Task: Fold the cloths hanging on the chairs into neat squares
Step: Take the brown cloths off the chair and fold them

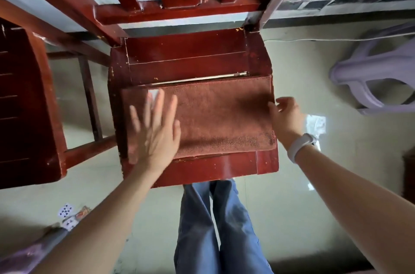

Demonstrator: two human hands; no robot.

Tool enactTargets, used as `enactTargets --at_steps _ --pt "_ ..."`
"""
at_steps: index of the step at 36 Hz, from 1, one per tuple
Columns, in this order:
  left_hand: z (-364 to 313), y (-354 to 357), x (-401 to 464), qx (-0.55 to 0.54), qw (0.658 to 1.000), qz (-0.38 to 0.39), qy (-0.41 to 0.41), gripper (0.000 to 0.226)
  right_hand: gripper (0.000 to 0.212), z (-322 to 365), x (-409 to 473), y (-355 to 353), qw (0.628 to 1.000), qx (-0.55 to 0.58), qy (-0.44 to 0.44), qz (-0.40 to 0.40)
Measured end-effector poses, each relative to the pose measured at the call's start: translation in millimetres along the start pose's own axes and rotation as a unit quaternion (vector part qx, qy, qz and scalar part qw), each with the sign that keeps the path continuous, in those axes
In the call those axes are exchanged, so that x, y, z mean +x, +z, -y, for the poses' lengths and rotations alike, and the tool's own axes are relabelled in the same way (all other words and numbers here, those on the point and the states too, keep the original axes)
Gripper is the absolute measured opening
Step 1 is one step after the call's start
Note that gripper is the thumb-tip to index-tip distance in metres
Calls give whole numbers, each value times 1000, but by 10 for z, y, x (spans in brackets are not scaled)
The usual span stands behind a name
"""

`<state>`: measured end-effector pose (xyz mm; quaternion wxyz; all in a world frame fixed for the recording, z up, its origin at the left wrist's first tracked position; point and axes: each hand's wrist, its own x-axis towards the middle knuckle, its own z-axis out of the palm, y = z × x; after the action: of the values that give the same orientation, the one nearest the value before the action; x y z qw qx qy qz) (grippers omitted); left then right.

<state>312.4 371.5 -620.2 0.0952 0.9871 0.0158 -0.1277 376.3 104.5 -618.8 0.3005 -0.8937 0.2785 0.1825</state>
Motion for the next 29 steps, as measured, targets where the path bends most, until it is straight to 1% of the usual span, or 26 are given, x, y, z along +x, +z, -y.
enactTargets --at_steps 2,4,8,12,18,21,24,29 --pt "-182 113 -179 12 998 44 36 53 29 -85 -81 46 1000 -9 20 14" --pt "-304 237 -317 25 996 79 46 54 27 -129 -110 86 999 -21 30 16" --pt "-331 420 -434 20 993 117 -23 56 27 -142 -76 128 998 -56 24 18" --pt "-295 530 -444 19 992 115 -39 57 28 -103 -72 179 997 -81 12 13" --pt "-377 478 -444 14 995 93 -41 62 29 -41 -85 191 995 -89 28 23" --pt "-499 438 -446 17 997 81 -7 63 30 -13 -65 182 994 -90 46 36" --pt "-621 500 -464 38 993 104 40 62 34 -10 -33 206 993 -96 62 41" --pt "-635 575 -457 43 990 126 36 59 38 31 -9 214 989 -116 79 51"
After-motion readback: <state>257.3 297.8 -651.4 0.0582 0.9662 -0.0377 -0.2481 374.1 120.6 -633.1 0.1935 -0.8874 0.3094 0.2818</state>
